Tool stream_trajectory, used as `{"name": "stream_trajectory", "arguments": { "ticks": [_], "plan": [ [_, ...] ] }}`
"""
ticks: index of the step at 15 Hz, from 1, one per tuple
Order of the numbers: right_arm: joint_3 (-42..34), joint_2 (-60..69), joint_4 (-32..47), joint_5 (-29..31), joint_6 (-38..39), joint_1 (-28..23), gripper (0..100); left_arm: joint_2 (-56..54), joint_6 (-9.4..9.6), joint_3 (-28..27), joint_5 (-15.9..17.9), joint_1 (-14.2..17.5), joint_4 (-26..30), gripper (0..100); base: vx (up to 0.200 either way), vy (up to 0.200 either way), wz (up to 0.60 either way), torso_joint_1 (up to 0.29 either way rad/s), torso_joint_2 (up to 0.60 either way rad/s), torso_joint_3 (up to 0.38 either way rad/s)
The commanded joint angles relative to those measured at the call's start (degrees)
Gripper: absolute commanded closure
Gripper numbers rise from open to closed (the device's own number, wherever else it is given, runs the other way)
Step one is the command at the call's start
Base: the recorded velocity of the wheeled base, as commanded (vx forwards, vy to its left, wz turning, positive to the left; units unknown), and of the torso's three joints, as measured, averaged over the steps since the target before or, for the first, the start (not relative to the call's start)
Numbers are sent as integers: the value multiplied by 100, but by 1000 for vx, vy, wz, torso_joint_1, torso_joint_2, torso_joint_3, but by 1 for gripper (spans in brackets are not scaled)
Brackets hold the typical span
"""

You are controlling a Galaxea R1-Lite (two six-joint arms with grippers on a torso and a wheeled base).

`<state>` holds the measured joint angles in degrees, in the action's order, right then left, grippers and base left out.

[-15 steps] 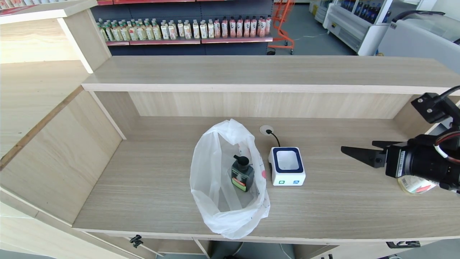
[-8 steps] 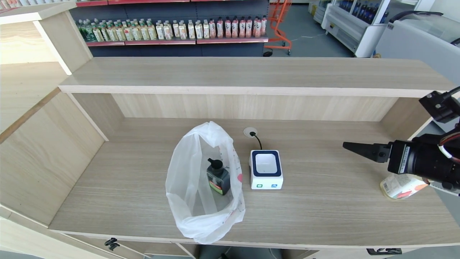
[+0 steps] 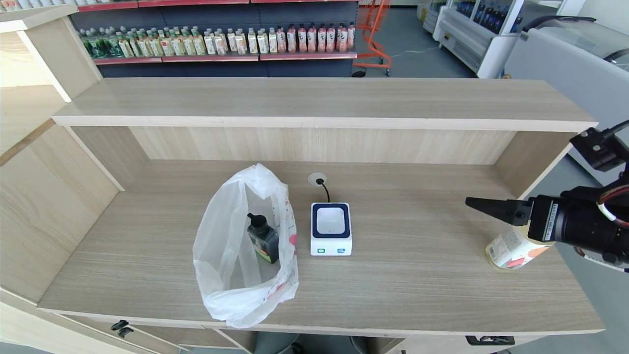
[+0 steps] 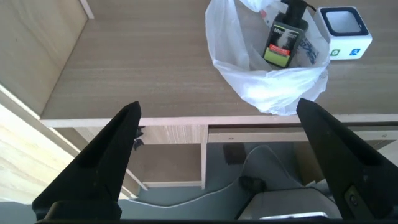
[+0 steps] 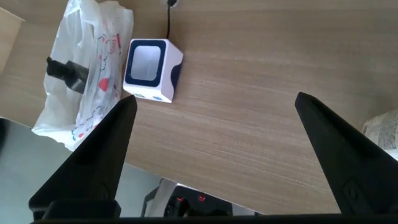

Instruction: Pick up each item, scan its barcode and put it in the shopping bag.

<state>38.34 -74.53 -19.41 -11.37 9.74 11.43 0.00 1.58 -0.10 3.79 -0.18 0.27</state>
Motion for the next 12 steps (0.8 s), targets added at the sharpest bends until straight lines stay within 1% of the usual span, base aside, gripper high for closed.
{"name": "stream_trajectory", "arguments": {
  "ticks": [1, 4, 6, 9, 10, 11, 12],
  "plan": [
    [-2, -26, -2, 4, 2, -10, 0, 9, 0, 1, -1, 9, 0, 0, -200, 0, 0, 12, 2, 2],
    [-37, -17, -2, 4, 2, -10, 0, 9, 0, 1, -1, 9, 0, 0, -200, 0, 0, 12, 10, -6],
    [-46, -17, -10, 4, 2, -10, 0, 9, 9, 1, -1, 9, 0, 0, 0, 0, 0, 0, 0, 0],
    [-134, -61, -2, 65, 2, -71, 0, 9, 9, 1, -1, 9, 0, 0, 0, -200, 0, -4, 2, 1],
    [-160, -79, 7, 215, 2, -142, 0, 9, 9, 1, -1, 9, 0, 0, 0, -200, 0, 17, 12, -2],
    [-186, -140, 51, 522, -7, -168, 0, 9, 9, 1, -1, 9, 0, 0, 0, -200, 0, -7, 2, 7],
    [-186, -167, 201, 698, 2, -177, 0, 9, 9, 1, -1, 9, 0, 0, 0, -200, 0, -7, -2, 2]
  ]
}}
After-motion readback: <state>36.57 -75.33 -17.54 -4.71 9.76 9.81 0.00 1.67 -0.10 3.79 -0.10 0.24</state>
